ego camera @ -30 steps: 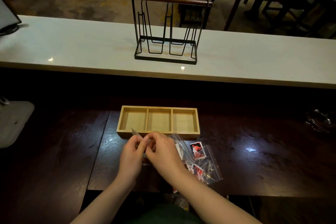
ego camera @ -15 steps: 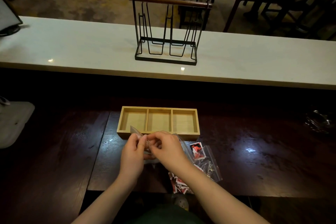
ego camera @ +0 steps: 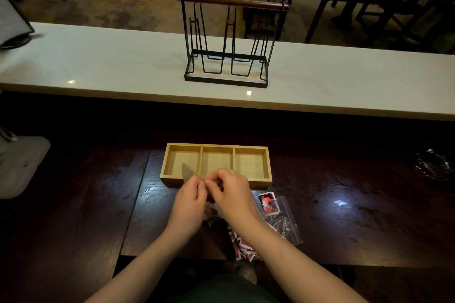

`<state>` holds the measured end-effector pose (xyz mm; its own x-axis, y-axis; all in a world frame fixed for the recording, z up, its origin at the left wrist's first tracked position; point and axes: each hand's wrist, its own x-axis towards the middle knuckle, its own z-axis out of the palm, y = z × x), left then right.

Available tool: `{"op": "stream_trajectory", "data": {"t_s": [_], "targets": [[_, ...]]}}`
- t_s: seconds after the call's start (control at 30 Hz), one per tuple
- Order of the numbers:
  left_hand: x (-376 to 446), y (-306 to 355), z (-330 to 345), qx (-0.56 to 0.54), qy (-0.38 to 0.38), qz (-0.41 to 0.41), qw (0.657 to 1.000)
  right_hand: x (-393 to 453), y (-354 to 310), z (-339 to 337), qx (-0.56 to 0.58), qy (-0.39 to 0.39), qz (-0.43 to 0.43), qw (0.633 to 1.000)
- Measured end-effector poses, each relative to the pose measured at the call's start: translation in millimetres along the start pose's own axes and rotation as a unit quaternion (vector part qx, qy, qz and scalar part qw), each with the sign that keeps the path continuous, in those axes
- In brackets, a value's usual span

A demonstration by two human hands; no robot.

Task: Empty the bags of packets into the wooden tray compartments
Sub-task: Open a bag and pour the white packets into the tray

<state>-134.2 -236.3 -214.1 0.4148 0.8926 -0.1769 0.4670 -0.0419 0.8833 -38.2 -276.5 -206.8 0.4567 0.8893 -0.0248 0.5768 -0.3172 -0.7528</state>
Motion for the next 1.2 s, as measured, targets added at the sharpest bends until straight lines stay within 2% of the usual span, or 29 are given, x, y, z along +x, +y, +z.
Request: {"op": "stream_trajectory", "data": {"t_s": [0.07, 0.17, 0.27, 0.3, 0.4, 0.47, 0.53, 0.57, 0.63, 0.7, 0.73, 0.8, 0.87, 0.93, 1.0, 1.03, 1.07, 1.13, 1.2], "targets": [[1.6, -2.1, -3.6, 0.032, -0.002, 0.001, 0.999, 3.4, 3.4, -7.0, -0.027, 0.017, -0.005, 0.999], [1.8, -9.4, -21.1, 0.056, -0.035, -0.026, 0.997, 15.9, 18.1, -32.7, -0.056, 0.059, 0.033, 0.996], [6.7, -7.9, -41.3, 0.276, -0.015, 0.029, 0.961, 18.8, 26.7, -45.2, -0.118, 0.041, 0.0, 0.992], [8.5, -4.1, -44.7, 0.308, 0.002, 0.057, 0.95, 17.1, 25.7, -44.7, -0.138, 0.035, -0.012, 0.99], [16.2, 13.2, -47.1, 0.31, -0.022, 0.101, 0.945, 19.6, 27.7, -46.1, -0.166, 0.037, -0.014, 0.985], [23.3, 19.5, -44.6, 0.299, -0.065, 0.083, 0.948, 24.3, 28.7, -52.6, -0.166, 0.056, -0.02, 0.984], [31.3, 20.1, -41.6, 0.261, -0.078, 0.054, 0.961, 23.0, 23.4, -58.0, -0.136, 0.087, -0.087, 0.983], [33.0, 22.5, -41.0, 0.239, -0.076, 0.042, 0.967, 18.8, 15.4, -59.2, -0.111, 0.07, -0.125, 0.983], [33.7, 29.2, -39.8, 0.203, -0.068, 0.036, 0.976, 8.5, -3.0, -56.0, -0.07, -0.041, -0.155, 0.985], [31.6, 39.1, -40.0, 0.173, -0.073, 0.039, 0.981, 4.3, -8.4, -43.4, -0.097, -0.114, -0.154, 0.977], [30.5, 43.7, -40.2, 0.159, -0.084, 0.04, 0.983, 5.2, -5.6, -35.5, -0.116, -0.115, -0.156, 0.974], [27.2, 50.3, -41.0, 0.128, -0.117, 0.047, 0.984, 10.2, 0.7, -25.0, -0.139, -0.064, -0.17, 0.973], [27.7, 46.2, -42.7, 0.02, -0.14, 0.035, 0.989, 18.9, 1.8, -25.1, -0.151, -0.008, -0.177, 0.973], [35.1, 30.1, -42.6, -0.111, -0.083, -0.006, 0.99, 28.6, -1.5, -32.9, -0.117, 0.005, -0.171, 0.978], [44.1, 5.7, -39.0, -0.128, -0.015, -0.047, 0.991, 36.9, -7.5, -43.9, -0.036, -0.014, -0.155, 0.987], [46.6, -7.0, -35.2, -0.125, -0.023, -0.088, 0.988, 39.7, -11.3, -49.8, 0.01, -0.025, -0.15, 0.988], [46.7, -18.2, -29.3, -0.139, -0.055, -0.147, 0.978, 42.8, -13.7, -54.4, 0.053, -0.033, -0.147, 0.987], [44.9, -38.0, -15.8, -0.234, -0.141, -0.261, 0.926, 47.7, -18.6, -63.5, 0.106, -0.036, -0.147, 0.983], [44.8, -45.4, -10.0, -0.331, -0.164, -0.295, 0.881, 53.6, -18.8, -71.1, 0.133, -0.029, -0.144, 0.98]]}}
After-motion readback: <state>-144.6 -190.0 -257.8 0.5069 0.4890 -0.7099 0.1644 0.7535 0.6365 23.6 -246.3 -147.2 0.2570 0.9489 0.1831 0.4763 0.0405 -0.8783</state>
